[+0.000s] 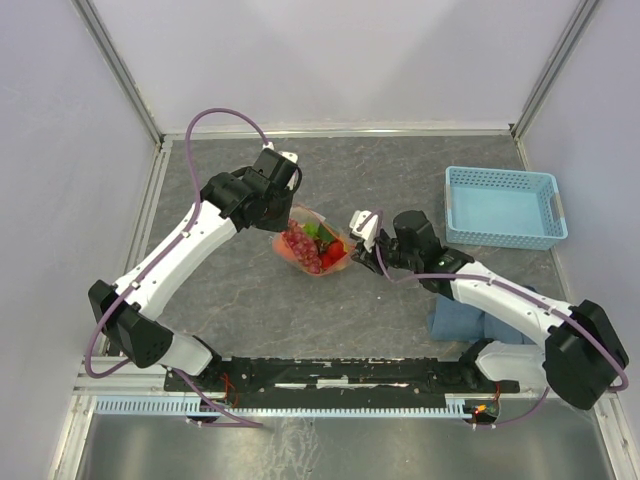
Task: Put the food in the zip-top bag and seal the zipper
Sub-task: Zip the zipper food storage bag at the center of the board.
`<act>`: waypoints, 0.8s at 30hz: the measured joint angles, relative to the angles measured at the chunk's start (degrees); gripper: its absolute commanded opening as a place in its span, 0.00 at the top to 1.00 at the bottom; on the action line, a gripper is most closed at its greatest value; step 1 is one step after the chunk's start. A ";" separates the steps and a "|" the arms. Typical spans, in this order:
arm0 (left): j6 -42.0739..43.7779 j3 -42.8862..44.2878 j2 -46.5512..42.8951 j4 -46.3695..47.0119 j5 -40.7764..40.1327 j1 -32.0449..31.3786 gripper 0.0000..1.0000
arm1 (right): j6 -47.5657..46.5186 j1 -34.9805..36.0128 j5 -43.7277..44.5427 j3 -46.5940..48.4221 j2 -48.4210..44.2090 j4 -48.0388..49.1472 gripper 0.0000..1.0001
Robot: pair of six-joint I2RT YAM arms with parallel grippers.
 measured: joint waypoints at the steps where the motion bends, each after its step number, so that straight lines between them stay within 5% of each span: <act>1: 0.00 0.04 0.00 -0.13 -0.17 0.00 0.97 | -0.07 -0.24 -0.50 -0.09 -0.42 0.37 0.88; 4: 0.00 0.92 -0.02 -1.33 -0.92 0.00 0.97 | -0.33 -0.70 -1.77 -0.55 -2.80 0.55 0.98; 12: 0.00 2.99 -0.04 -3.78 -5.60 0.11 0.95 | -0.15 -1.42 -6.34 -0.11 -7.32 -2.05 0.98; 17: -0.02 1.92 -0.17 -4.26 -7.54 0.70 0.60 | 1.38 -1.88 -8.61 -0.04 -6.97 -2.78 0.98; 24: -0.04 1.05 -1.38 -3.32 -8.76 1.62 0.44 | 4.79 -2.03 -9.99 1.95 -3.85 -4.11 0.98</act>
